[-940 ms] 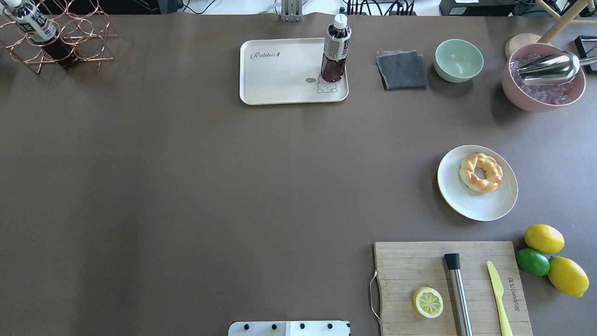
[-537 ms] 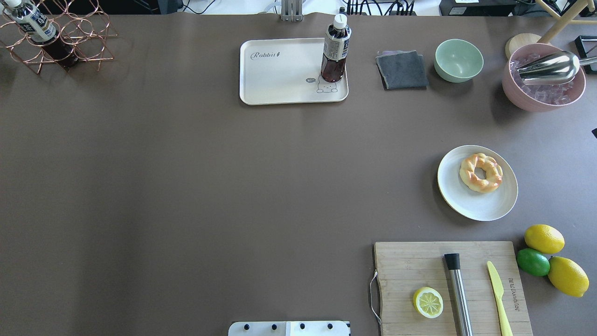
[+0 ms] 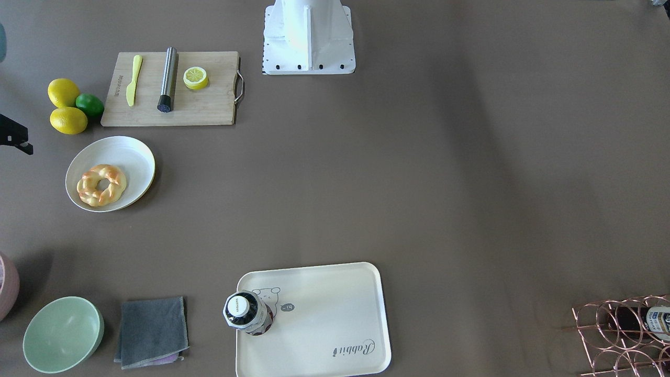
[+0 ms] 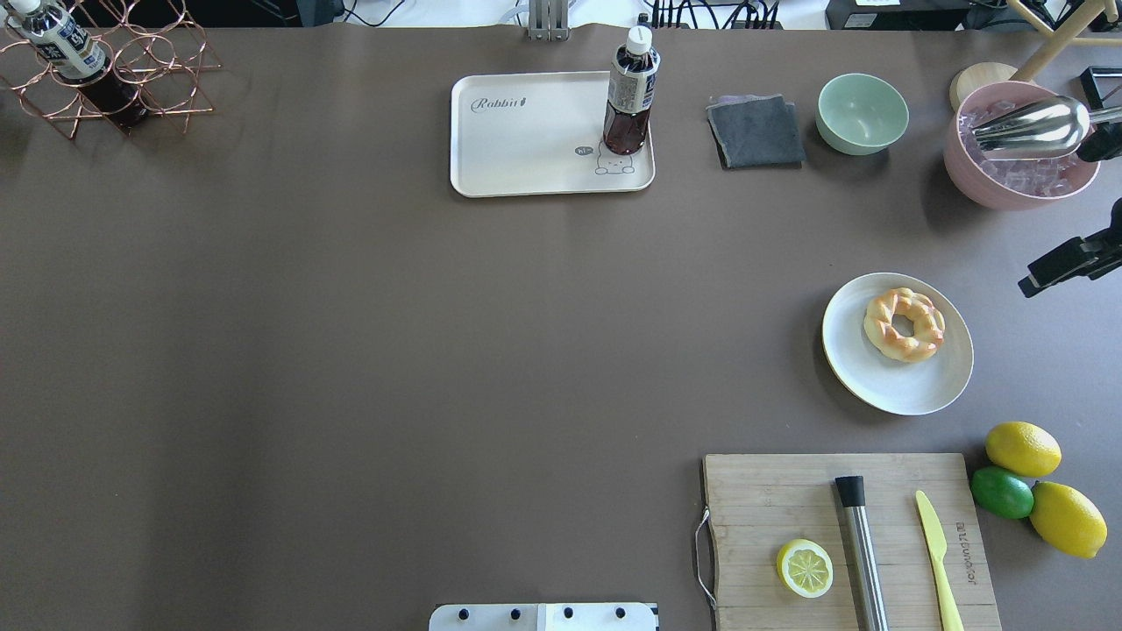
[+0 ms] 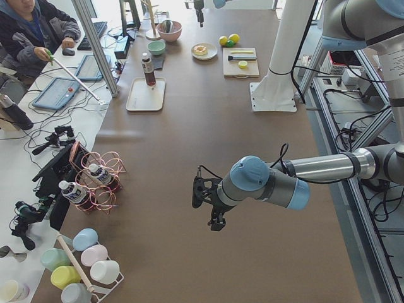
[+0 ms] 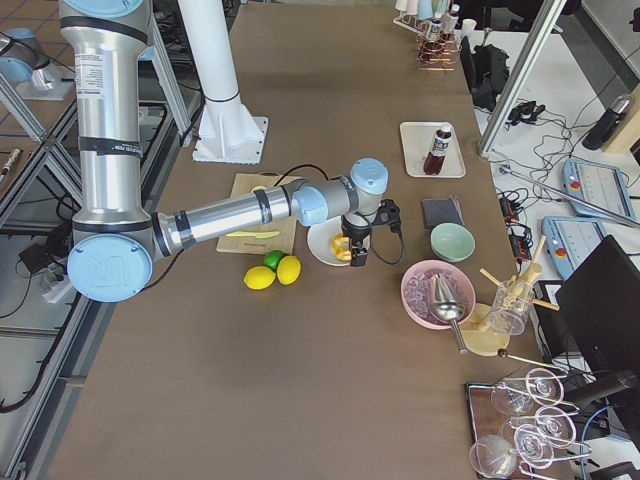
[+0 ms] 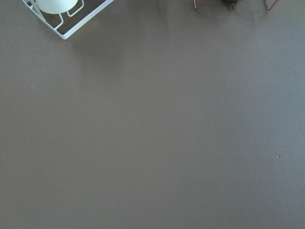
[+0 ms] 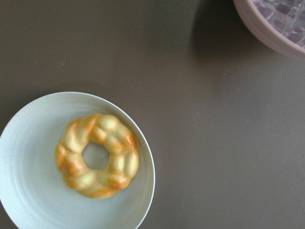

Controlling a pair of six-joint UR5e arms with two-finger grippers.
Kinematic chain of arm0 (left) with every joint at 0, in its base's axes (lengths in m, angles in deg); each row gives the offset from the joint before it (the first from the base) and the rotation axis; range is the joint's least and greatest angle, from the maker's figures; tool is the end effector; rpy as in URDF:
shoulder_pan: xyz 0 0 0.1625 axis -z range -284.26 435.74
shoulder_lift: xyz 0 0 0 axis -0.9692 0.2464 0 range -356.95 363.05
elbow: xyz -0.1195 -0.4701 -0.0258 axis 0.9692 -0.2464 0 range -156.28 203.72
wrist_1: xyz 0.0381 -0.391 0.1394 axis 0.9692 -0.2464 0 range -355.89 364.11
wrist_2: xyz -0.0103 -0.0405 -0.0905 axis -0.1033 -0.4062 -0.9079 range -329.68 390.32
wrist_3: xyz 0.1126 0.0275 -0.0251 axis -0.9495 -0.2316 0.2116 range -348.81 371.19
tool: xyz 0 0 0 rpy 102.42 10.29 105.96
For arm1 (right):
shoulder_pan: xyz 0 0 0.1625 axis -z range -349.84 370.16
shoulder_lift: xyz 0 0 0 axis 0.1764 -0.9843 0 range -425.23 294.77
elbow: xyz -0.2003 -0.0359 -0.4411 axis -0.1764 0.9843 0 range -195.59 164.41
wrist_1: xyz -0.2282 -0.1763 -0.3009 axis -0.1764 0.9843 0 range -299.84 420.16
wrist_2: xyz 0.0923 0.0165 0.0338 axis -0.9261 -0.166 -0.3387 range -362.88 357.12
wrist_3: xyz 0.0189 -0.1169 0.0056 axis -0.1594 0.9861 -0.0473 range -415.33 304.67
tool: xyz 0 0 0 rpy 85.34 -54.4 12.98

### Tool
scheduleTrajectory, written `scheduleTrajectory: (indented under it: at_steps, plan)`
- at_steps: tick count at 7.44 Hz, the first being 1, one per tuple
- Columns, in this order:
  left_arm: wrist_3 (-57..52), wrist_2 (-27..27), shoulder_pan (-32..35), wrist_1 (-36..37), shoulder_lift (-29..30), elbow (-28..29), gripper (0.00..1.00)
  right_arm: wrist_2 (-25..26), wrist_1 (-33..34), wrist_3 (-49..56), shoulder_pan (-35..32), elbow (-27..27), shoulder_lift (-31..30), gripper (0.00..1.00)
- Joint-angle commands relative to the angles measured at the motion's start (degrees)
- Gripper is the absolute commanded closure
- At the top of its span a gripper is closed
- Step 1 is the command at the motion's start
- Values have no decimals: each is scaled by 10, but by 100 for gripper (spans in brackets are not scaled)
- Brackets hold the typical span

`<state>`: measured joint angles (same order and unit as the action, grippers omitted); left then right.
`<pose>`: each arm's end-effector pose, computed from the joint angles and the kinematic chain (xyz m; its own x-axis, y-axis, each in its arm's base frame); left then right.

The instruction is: Place donut on tray

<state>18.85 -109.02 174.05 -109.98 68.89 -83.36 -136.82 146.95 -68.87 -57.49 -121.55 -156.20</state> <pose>-0.0878 -0.3016 0.6991 0.6523 -0.0018 -0.7579 0.2271 0.9545 0.1933 -0.1408 -0.4768 0.5960 0.6520 -0.2554 0.7139 0.2146 0.9652 0.1493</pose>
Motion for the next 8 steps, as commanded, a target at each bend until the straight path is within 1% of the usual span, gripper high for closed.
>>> scheduleTrajectory:
  at_steps: [1,2,3,4,6,8]
  plan:
    - [7,1,-1,2,0,3,3,19,-113,-147,64,44,-1,8]
    - [7,1,-1,2,1,2,2,31,-169,-150,74,98,5,10]
    - [6,2,-1,2,3,1,2,32,-219,-175,81,131,6,15]
    - [6,2,-1,2,3,-1,2,33,-233,-199,85,133,4,27]
    - [6,3,-1,2,9,-1,3,55,-234,-207,96,133,-2,46]
    - [6,3,-1,2,9,-1,3,61,-234,-220,108,133,-1,46]
